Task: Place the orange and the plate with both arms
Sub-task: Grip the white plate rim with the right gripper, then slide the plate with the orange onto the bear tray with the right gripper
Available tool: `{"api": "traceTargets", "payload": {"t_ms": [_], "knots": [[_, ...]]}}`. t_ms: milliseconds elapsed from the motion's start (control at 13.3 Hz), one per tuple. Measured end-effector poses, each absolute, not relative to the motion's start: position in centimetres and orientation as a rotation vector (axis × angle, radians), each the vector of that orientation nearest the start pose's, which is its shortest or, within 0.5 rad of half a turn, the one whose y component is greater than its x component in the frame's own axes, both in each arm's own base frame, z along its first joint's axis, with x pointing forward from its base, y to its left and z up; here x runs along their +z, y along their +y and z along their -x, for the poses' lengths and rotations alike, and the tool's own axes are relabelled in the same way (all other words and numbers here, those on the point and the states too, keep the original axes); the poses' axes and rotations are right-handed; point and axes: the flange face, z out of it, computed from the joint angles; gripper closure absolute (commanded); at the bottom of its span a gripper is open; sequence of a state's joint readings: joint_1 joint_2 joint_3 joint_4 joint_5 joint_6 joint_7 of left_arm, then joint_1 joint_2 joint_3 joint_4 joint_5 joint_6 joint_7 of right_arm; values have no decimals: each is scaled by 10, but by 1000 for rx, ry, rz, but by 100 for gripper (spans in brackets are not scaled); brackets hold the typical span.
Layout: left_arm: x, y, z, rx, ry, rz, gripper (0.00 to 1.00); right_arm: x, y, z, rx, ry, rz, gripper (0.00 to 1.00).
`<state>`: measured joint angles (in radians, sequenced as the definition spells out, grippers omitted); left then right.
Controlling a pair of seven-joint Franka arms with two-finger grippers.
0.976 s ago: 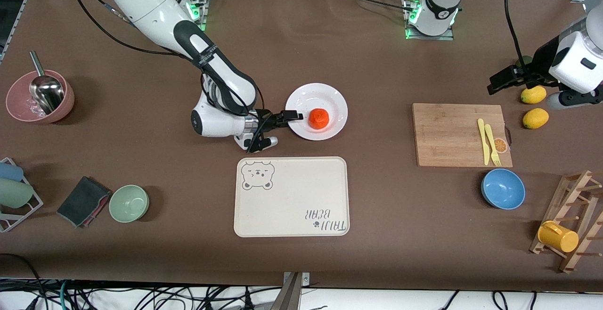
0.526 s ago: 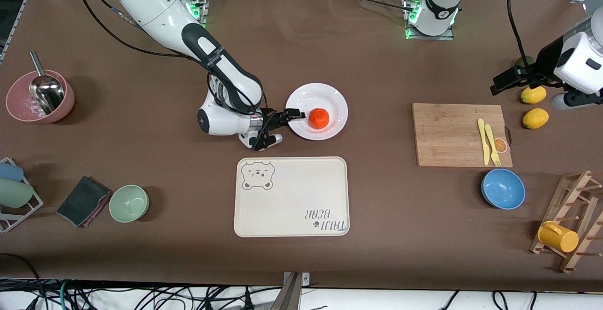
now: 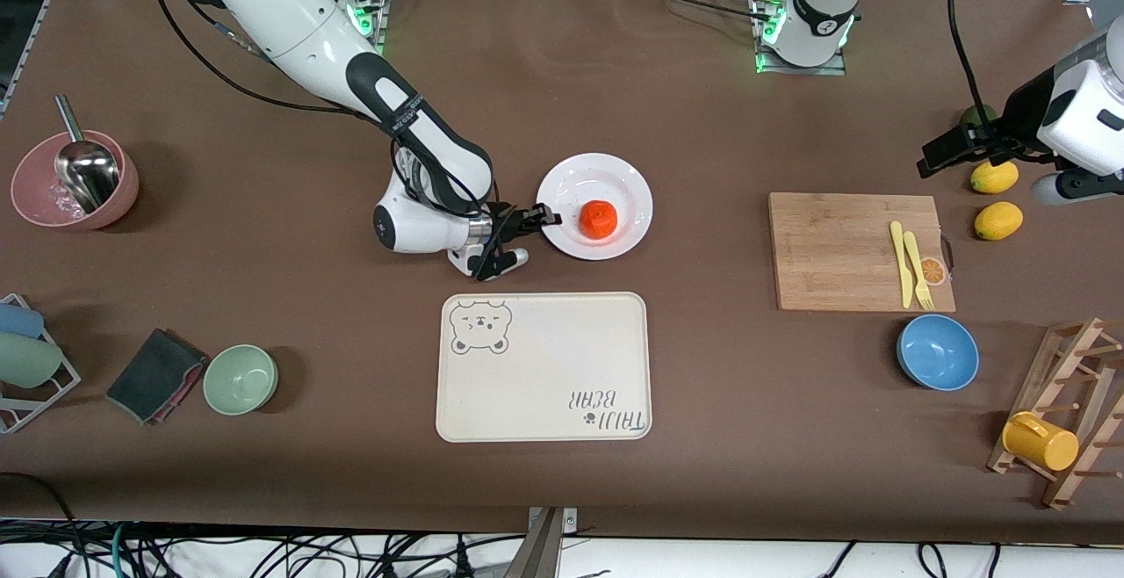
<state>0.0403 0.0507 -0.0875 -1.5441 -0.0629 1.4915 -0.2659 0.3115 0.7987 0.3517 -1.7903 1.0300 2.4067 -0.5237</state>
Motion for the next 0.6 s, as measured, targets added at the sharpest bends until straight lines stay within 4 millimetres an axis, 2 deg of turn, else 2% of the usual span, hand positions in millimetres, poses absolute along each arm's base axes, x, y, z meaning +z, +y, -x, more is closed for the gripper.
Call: {"api": "traceTargets", "payload": {"t_ms": [375,601], "knots": [[604,-32,-560,179,-346,3168,0,124,391,-508,289,-260,2270,100],[603,-32,-560,180,-346,3168,0,146,396,-531,223,-259,2256,100]]}}
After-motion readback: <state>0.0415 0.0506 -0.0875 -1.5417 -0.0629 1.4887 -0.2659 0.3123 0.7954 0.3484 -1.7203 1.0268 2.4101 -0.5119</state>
